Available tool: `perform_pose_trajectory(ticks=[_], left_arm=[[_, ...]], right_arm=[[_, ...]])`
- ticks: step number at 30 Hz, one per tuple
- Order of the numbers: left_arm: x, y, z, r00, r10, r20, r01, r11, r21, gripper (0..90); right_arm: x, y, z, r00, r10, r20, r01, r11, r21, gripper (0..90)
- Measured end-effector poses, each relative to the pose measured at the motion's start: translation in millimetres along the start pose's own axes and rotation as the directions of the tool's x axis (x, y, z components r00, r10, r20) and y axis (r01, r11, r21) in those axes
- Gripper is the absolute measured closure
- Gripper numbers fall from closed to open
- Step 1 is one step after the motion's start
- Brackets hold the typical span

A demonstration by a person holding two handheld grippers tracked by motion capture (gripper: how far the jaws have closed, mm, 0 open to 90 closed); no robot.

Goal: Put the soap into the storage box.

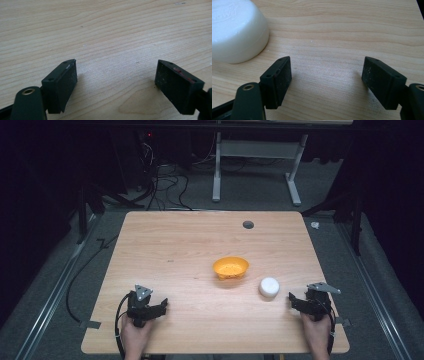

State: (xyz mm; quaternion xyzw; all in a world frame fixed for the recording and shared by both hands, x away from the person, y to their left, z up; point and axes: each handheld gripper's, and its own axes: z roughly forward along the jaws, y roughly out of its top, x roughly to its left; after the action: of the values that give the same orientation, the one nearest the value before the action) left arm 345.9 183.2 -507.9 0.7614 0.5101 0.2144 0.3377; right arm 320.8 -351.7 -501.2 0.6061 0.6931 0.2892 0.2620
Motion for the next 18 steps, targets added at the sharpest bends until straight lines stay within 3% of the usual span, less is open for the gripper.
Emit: perform_pose_trajectory(ticks=[18], left_arm=[[0.0, 0.1, -0.1, 1.0000, 0.002, 0.000, -0.002, 1.0000, 0.002, 18.2]], right_arm=[[-0.3, 0.2, -0.1, 1.0000, -0.002, 0.000, 0.002, 1.000, 0.002, 25.1]])
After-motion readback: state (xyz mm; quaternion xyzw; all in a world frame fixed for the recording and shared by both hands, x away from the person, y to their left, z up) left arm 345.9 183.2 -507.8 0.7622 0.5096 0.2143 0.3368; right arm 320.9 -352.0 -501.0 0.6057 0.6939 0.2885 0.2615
